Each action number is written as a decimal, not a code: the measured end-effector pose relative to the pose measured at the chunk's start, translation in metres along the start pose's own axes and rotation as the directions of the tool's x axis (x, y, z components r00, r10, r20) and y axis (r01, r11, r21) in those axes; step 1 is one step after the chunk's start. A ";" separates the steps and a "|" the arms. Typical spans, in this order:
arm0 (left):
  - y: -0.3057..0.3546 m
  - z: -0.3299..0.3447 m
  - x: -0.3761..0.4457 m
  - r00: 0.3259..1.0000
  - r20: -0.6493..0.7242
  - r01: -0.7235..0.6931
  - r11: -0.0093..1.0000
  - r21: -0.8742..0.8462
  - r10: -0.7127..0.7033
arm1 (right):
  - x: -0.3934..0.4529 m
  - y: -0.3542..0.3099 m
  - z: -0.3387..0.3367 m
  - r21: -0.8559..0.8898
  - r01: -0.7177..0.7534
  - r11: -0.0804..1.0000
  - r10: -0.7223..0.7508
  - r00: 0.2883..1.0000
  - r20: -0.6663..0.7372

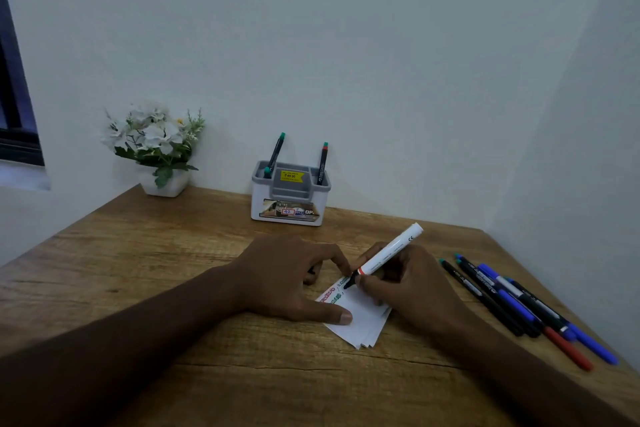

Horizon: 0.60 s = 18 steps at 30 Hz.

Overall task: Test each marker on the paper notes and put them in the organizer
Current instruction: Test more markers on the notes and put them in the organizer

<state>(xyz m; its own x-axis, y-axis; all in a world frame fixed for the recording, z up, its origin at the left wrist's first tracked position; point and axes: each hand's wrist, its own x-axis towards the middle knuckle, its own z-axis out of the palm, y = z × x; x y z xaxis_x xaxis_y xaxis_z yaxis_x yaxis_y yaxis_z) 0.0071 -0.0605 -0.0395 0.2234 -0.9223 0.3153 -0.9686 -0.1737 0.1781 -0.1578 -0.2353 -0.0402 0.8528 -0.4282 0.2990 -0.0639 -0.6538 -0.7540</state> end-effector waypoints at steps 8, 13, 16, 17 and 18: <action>-0.002 -0.002 -0.001 1.000 0.002 0.007 1.000 -0.010 -0.007 | 0.003 0.002 0.000 -0.040 -0.015 0.999 0.017 0.999 0.048; -0.002 0.001 -0.001 1.000 0.010 0.007 1.000 -0.015 -0.007 | 0.003 0.005 0.000 -0.028 -0.005 1.000 0.006 0.999 0.036; -0.003 0.000 -0.001 1.000 0.006 0.010 1.000 -0.007 -0.010 | 0.004 0.005 -0.001 -0.033 0.019 0.999 -0.018 0.999 0.034; -0.003 0.000 0.000 1.000 0.009 0.011 1.000 -0.005 -0.011 | 0.004 0.006 -0.001 -0.038 0.022 0.999 -0.020 0.999 0.034; -0.002 -0.001 0.000 1.000 0.014 0.011 1.000 -0.004 -0.011 | 0.004 0.007 -0.002 -0.040 0.020 0.999 -0.019 0.999 0.035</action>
<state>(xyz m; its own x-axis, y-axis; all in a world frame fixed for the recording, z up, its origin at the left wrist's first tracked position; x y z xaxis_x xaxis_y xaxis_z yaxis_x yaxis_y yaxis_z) 0.0096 -0.0598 -0.0394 0.2327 -0.9251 0.3002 -0.9656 -0.1828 0.1852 -0.1553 -0.2426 -0.0431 0.8716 -0.3935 0.2925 -0.0672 -0.6867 -0.7238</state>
